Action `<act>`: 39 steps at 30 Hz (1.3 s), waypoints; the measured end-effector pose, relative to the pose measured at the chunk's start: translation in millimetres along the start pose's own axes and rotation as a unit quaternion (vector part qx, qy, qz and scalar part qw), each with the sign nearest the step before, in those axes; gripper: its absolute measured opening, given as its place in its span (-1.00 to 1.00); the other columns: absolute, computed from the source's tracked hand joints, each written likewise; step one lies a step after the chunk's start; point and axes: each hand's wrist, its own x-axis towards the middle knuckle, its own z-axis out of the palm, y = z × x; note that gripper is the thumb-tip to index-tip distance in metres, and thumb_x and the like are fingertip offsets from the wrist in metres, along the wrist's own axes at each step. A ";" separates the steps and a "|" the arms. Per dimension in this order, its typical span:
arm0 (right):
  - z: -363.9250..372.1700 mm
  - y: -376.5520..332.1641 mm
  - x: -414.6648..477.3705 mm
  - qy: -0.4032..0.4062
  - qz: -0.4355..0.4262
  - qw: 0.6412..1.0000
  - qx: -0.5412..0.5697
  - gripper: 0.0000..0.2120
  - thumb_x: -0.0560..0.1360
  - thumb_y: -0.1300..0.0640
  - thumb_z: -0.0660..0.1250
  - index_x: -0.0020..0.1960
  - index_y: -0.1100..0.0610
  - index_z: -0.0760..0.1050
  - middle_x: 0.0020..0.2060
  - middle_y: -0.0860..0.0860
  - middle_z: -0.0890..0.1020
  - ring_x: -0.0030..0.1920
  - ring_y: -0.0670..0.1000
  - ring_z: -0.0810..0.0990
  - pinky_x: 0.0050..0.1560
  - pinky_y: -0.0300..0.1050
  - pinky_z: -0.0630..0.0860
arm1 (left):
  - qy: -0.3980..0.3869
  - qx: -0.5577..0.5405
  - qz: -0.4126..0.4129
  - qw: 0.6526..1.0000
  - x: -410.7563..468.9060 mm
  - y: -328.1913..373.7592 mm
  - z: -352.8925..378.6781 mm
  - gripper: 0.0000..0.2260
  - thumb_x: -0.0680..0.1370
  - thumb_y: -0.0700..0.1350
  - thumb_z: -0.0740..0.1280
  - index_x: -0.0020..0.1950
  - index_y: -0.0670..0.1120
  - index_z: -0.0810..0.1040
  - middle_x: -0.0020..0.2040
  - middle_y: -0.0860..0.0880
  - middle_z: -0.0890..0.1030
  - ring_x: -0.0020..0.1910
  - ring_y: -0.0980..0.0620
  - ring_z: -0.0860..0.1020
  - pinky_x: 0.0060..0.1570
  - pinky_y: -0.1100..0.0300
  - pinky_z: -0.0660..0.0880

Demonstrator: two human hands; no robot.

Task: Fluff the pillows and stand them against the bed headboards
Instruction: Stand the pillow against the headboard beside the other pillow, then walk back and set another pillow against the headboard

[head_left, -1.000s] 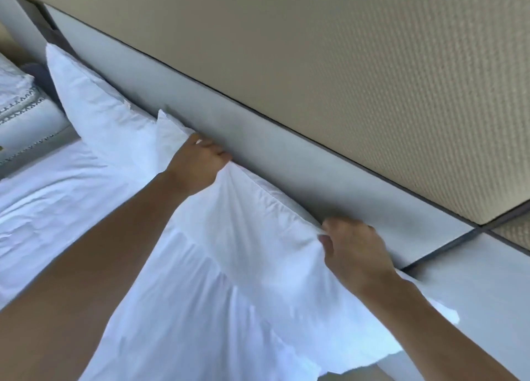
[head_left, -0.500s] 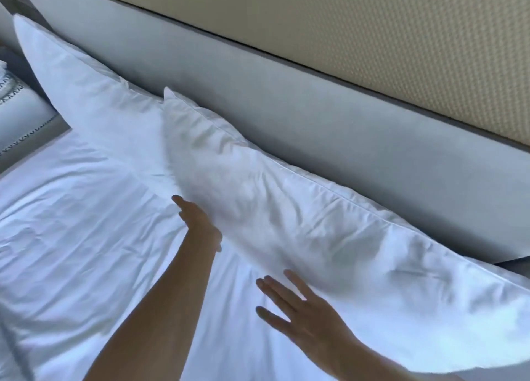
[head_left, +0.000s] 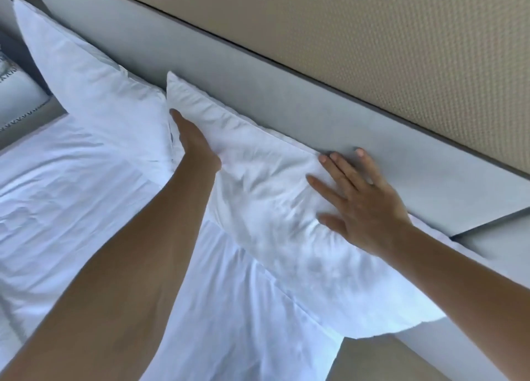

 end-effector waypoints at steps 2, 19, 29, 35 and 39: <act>-10.8 -3.2 -11.1 0.006 0.019 1.000 0.022 -0.29 0.55 -0.30 -0.22 0.62 -0.01 -0.06 0.59 0.23 -0.09 0.61 0.17 -0.11 0.52 0.33 -0.30 | -0.017 0.017 0.003 1.000 -54.5 -10.4 -10.1 -0.06 0.31 0.63 0.11 0.59 0.20 0.15 0.58 0.13 0.24 0.50 -0.05 0.29 0.41 -0.09 0.27; -105.6 16.4 -151.1 -0.106 0.038 0.935 0.337 -0.20 0.54 -0.44 -0.09 0.60 -0.09 -0.29 0.59 0.20 -0.19 0.58 0.29 -0.19 0.53 0.25 -0.17 | 0.051 0.816 0.212 0.536 -381.3 -134.0 -143.9 -0.13 0.38 0.50 -0.41 0.63 0.15 -0.14 0.65 0.03 -0.13 0.62 -0.12 -0.14 0.53 -0.24 -0.12; -145.7 11.9 -269.7 -0.024 -0.111 0.923 0.368 -0.10 0.45 -0.53 -0.04 0.61 -0.09 -0.23 0.59 0.13 -0.29 0.57 0.23 -0.32 0.53 0.26 -0.23 | 0.223 0.762 0.200 0.574 -571.4 -222.1 -155.5 -0.26 0.51 0.46 -0.17 0.62 0.17 -0.19 0.64 -0.03 -0.24 0.61 -0.14 -0.23 0.53 -0.27 -0.15; -183.9 -21.3 -331.1 0.025 -0.210 0.910 0.357 -0.09 0.41 -0.56 -0.11 0.61 -0.12 -0.20 0.59 0.04 -0.29 0.58 0.20 -0.29 0.53 0.29 -0.24 | 0.298 0.723 0.195 0.592 -656.9 -262.3 -195.7 -0.24 0.46 0.47 -0.34 0.61 0.17 -0.25 0.63 -0.05 -0.28 0.60 -0.14 -0.27 0.53 -0.28 -0.15; -219.0 -67.9 -382.2 0.052 -0.290 0.888 0.352 -0.05 0.35 -0.60 -0.21 0.61 -0.13 -0.13 0.61 0.03 -0.17 0.59 0.17 -0.20 0.54 0.28 -0.17 | 0.343 0.703 0.178 0.597 -721.4 -296.1 -242.1 -0.25 0.49 0.45 -0.33 0.63 0.14 -0.21 0.63 -0.07 -0.25 0.61 -0.15 -0.24 0.52 -0.29 -0.14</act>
